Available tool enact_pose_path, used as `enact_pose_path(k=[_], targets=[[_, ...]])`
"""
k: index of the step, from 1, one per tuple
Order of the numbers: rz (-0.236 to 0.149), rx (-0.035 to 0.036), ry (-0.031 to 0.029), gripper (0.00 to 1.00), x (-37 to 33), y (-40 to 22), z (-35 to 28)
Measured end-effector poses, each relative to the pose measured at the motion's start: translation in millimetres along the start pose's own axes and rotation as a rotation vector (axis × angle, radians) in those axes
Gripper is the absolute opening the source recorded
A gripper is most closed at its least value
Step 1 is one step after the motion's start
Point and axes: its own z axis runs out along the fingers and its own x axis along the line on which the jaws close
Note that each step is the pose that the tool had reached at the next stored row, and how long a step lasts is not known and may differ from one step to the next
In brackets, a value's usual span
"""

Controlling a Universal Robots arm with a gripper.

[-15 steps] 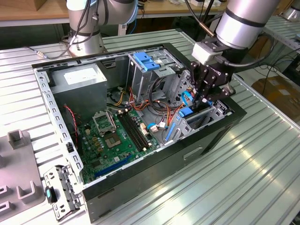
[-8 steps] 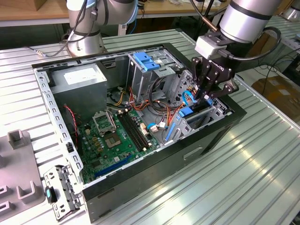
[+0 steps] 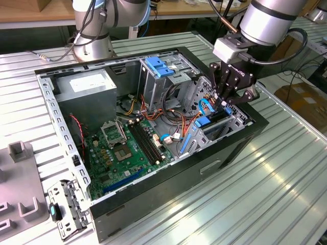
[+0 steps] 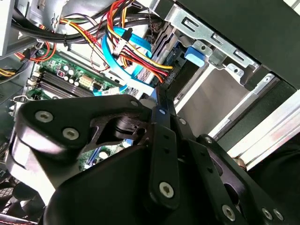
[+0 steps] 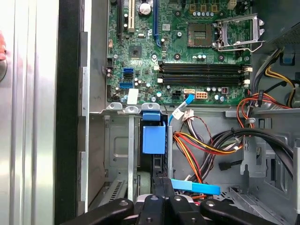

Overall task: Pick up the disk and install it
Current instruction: 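Insert the second disk wire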

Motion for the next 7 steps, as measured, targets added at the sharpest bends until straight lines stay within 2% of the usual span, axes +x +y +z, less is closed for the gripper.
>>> enact_pose_path(k=[7], targets=[[0.000, 0.0000, 0.0000, 0.11, 0.0, 0.0, -0.1]])
